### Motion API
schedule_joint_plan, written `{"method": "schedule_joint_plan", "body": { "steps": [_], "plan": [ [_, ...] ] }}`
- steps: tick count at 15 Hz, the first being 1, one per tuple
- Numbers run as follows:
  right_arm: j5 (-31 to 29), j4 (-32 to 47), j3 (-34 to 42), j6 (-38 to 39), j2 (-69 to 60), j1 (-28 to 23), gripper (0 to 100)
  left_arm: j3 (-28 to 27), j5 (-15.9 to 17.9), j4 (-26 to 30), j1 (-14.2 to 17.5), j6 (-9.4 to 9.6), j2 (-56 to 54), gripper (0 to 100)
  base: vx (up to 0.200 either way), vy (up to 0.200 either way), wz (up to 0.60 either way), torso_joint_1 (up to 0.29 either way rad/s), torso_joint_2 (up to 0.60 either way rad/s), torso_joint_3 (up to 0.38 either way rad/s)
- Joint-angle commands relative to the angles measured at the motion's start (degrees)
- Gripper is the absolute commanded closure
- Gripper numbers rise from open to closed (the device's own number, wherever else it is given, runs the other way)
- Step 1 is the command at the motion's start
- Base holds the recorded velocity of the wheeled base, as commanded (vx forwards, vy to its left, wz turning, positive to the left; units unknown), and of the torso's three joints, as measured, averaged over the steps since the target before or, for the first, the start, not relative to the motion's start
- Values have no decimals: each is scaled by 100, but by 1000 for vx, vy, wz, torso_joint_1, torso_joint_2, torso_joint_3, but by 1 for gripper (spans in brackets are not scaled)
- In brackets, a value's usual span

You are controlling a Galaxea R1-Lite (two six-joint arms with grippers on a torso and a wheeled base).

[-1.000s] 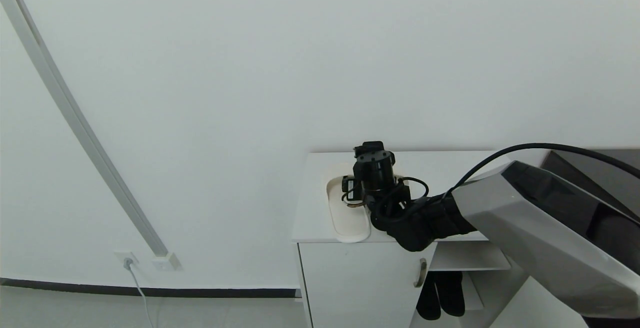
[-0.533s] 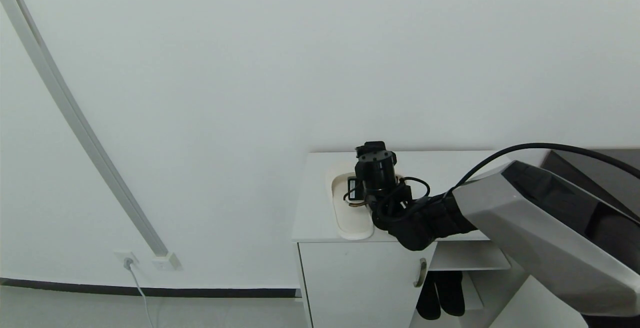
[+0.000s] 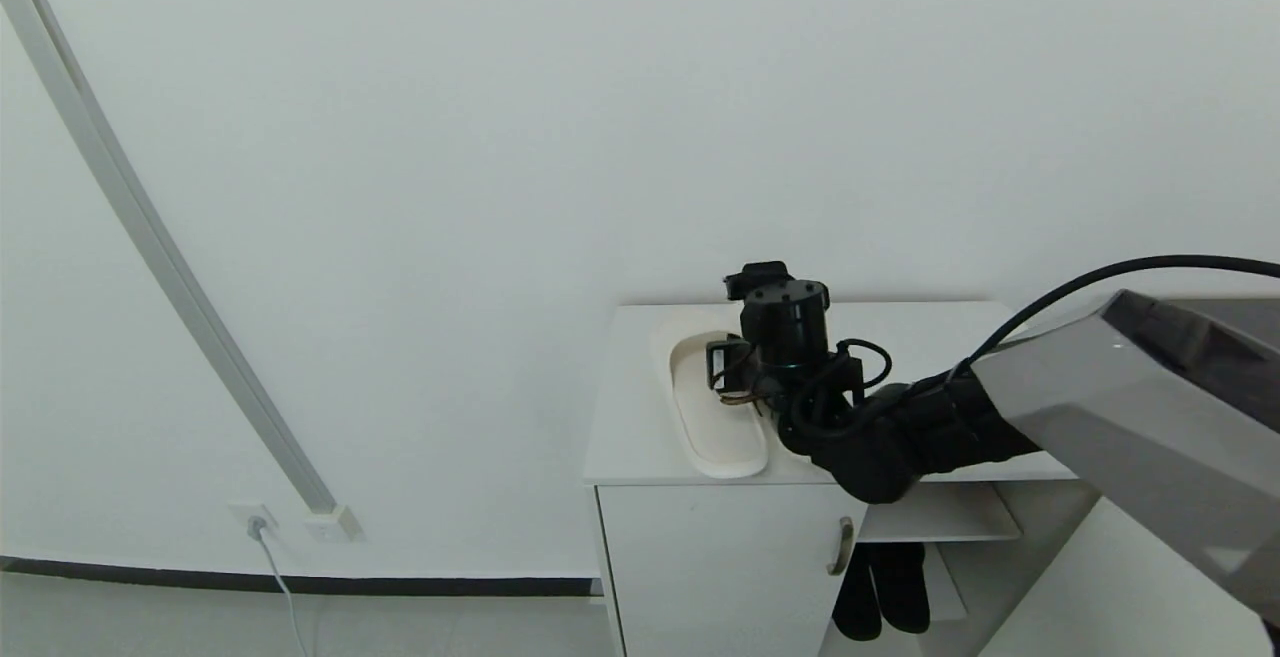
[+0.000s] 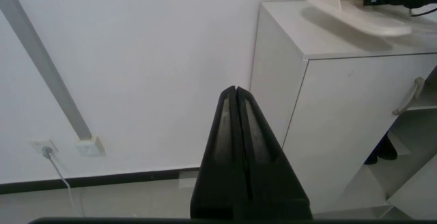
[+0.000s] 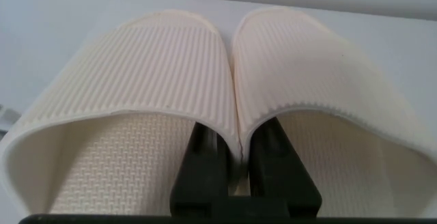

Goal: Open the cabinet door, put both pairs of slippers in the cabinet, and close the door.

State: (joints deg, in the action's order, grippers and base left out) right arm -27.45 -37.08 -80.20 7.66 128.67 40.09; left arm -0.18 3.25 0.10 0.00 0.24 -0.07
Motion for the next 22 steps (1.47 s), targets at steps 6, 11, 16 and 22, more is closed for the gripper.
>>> {"method": "schedule_joint_plan", "body": {
  "steps": [6, 11, 16, 22],
  "plan": [
    [1998, -1047, 3397, -502, -2663, 7, 100, 1, 0, -1, 0, 2, 7, 100, 0, 0, 0, 0, 0, 0],
    [2077, -1047, 4039, -326, -3111, 148, 100, 1, -9, -1, 0, -16, 7, 100, 0, 0, 0, 0, 0, 0],
    [2069, -1047, 4162, -335, -3103, 218, 100, 1, 0, -1, 0, 2, 7, 100, 0, 0, 0, 0, 0, 0],
    [2033, -1038, 4179, -335, -3085, 324, 100, 1, 0, -1, 0, -7, 7, 100, -200, 0, 0, 2, 2, 3]
  ]
}}
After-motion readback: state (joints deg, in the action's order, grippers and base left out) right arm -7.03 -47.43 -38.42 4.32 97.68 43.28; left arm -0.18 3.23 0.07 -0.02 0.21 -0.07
